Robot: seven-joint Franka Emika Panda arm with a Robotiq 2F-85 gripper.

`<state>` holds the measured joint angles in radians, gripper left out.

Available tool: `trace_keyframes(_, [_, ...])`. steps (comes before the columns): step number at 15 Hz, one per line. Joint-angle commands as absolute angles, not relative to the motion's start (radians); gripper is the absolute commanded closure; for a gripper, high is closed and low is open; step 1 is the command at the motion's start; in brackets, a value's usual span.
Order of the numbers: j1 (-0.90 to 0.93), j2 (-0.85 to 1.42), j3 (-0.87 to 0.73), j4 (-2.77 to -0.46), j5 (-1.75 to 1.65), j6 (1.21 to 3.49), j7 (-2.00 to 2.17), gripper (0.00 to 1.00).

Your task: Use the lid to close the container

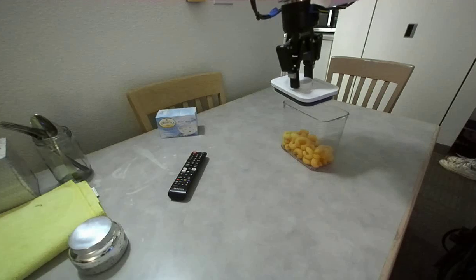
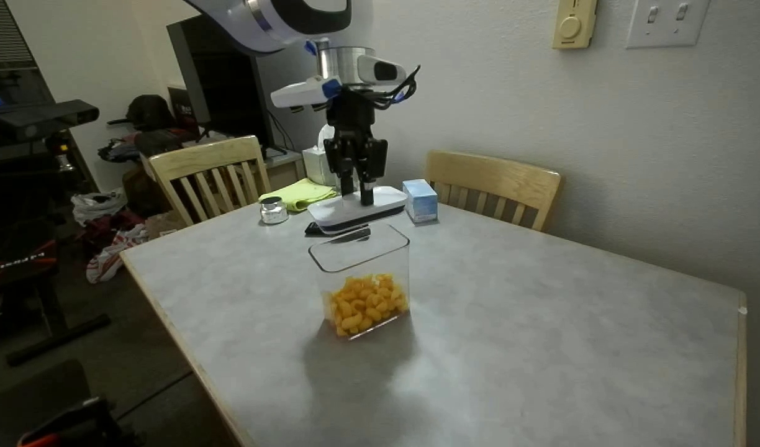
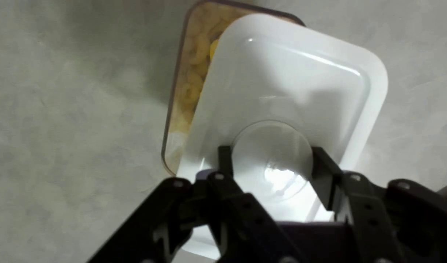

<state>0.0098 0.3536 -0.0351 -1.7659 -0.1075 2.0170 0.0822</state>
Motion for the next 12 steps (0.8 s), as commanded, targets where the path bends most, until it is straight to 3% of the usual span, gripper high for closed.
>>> trace_keyframes(1, [-0.031, 0.279, -0.028, -1.905, -0.073, 2.165, -0.014, 0.71])
trace_keyframes(6, [-0.063, 0.283, -0.016, -1.988, 0.002, 2.336, -0.148, 0.71])
trace_keyframes(12, [-0.057, 0.254, -0.024, -2.027, 0.010, 2.361, -0.162, 0.71])
